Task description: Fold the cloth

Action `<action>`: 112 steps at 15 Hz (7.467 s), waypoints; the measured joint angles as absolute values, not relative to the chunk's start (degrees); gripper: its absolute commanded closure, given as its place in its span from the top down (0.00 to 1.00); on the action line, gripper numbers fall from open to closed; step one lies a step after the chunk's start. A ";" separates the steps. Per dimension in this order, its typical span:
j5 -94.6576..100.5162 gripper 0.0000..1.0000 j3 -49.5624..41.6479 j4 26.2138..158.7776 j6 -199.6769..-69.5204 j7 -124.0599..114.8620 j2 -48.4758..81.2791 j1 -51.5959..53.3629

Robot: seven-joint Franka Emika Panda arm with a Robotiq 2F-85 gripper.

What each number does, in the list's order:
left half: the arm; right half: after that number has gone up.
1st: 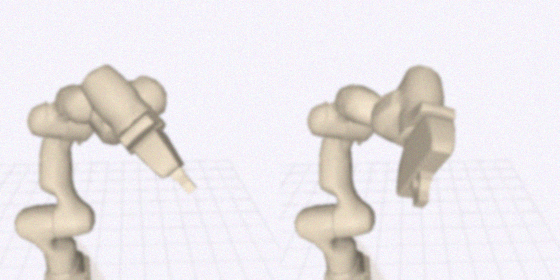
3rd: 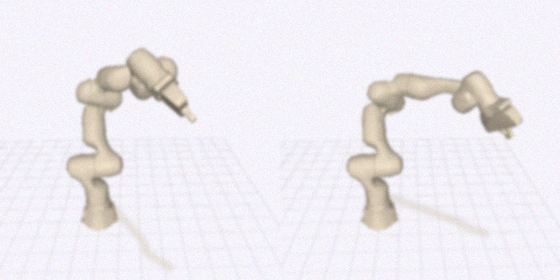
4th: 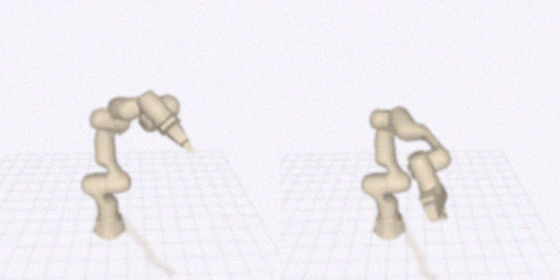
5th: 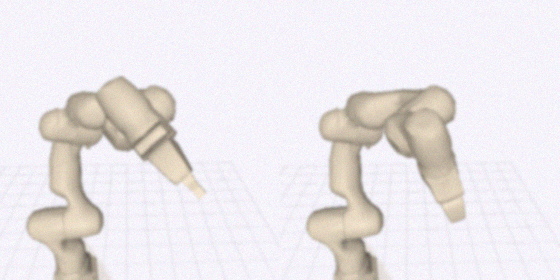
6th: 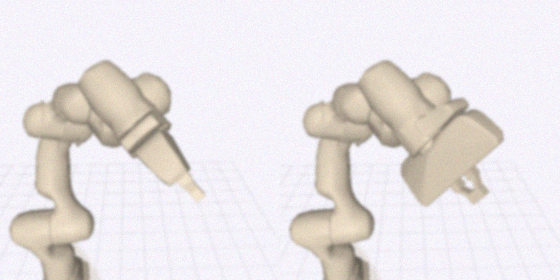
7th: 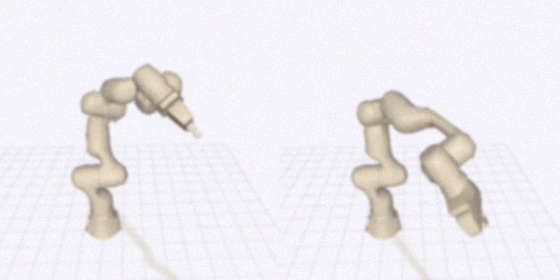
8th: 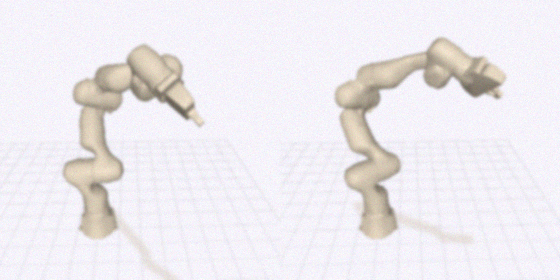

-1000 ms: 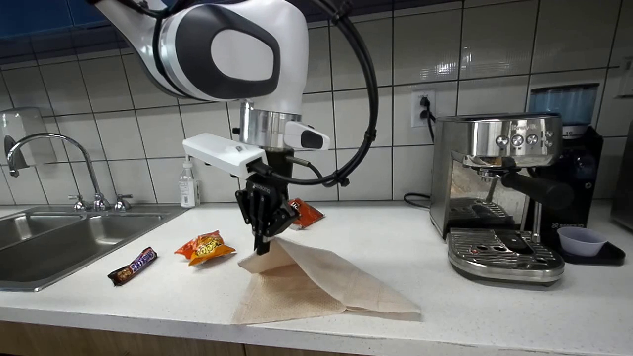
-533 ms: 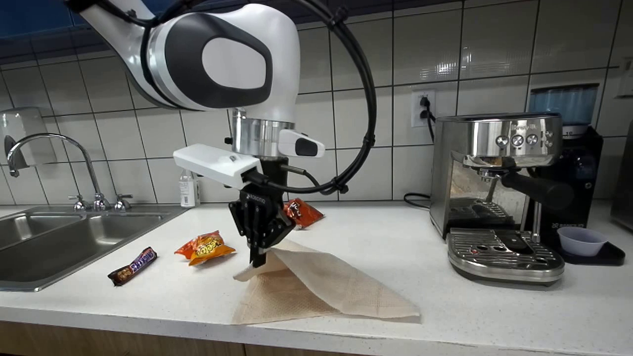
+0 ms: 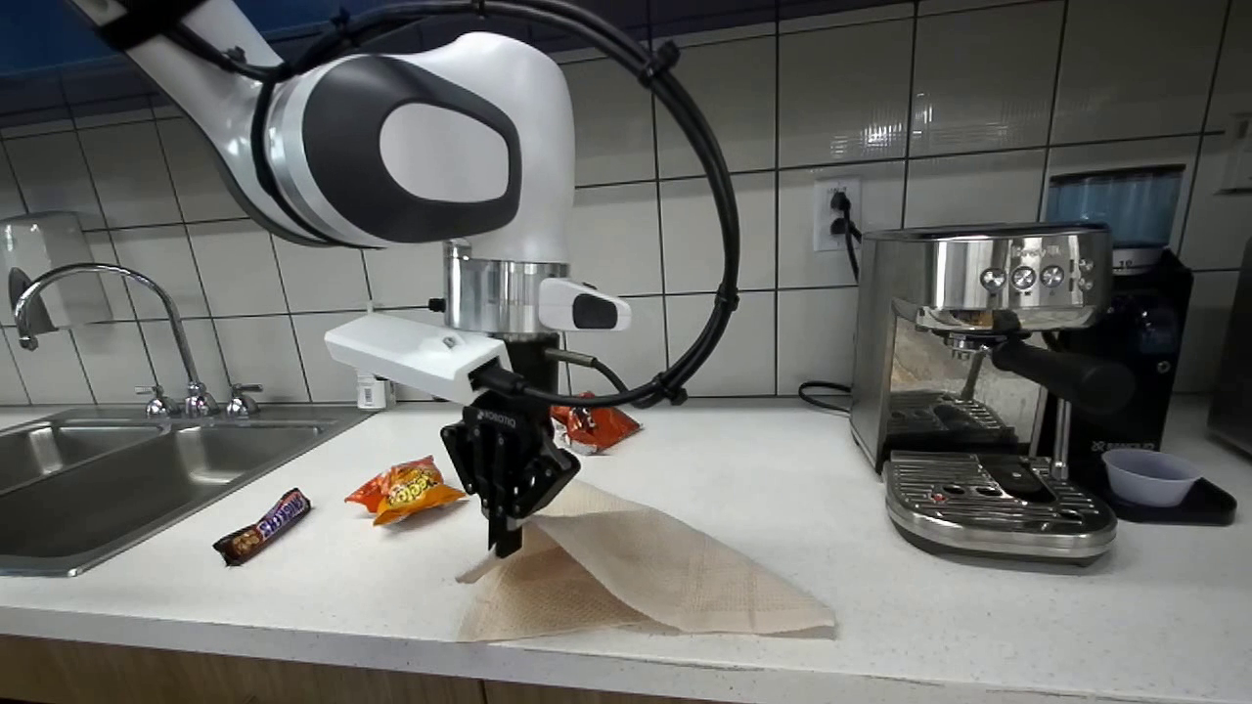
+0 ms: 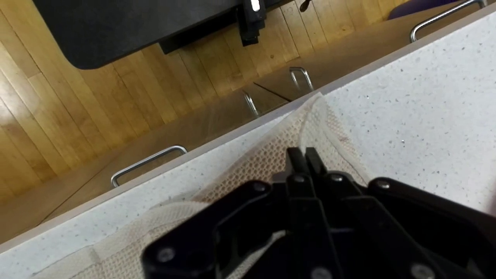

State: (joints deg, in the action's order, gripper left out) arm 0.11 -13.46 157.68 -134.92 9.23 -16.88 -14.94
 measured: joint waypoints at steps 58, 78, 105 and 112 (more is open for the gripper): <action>6.79 1.00 -20.39 139.72 -148.71 0.53 6.39 -19.06; 6.08 1.00 -23.77 139.55 -147.13 -20.02 7.71 -19.09; -4.51 0.58 -23.96 128.42 -146.00 -40.40 21.33 -18.37; -4.51 0.03 -24.03 127.87 -146.01 -40.42 21.32 -18.12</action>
State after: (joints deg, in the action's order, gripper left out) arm -4.51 -24.03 127.87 -146.01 -40.42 21.32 -18.12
